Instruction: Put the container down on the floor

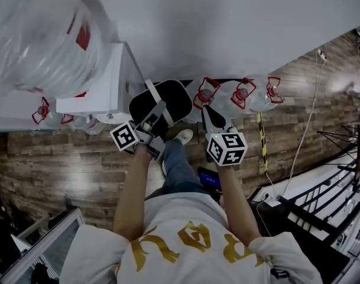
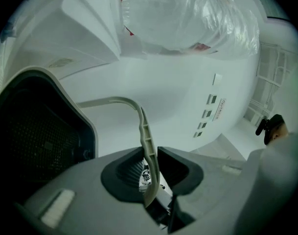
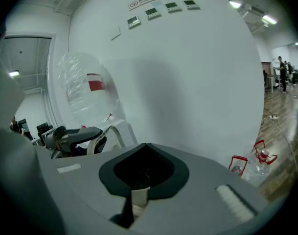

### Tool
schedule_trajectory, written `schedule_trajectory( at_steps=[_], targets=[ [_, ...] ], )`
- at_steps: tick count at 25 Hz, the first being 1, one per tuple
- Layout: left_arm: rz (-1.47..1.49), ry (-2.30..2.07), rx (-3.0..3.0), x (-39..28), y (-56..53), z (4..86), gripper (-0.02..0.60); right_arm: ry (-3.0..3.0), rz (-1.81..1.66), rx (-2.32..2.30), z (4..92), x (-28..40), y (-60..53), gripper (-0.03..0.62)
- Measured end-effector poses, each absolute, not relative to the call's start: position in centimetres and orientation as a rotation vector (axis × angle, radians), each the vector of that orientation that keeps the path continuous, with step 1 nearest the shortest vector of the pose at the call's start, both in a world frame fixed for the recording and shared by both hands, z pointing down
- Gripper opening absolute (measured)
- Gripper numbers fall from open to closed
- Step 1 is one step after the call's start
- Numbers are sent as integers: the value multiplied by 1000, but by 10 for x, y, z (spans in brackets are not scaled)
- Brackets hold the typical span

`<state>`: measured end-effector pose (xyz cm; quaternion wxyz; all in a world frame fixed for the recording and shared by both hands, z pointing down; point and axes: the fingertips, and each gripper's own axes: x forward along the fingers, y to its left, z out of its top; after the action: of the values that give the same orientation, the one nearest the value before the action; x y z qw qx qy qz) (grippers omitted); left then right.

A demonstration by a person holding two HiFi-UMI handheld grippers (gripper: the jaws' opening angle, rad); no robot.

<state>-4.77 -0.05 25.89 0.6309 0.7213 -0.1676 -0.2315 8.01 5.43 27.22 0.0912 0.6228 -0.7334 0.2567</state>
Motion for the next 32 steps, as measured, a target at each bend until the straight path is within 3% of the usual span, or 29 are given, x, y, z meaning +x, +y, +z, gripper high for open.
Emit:
schedule_trajectory(
  at_steps=[32],
  targets=[
    [-358, -561, 1499, -35, -47, 470, 75, -2156, 886, 1457, 451, 80, -4, 23]
  ],
)
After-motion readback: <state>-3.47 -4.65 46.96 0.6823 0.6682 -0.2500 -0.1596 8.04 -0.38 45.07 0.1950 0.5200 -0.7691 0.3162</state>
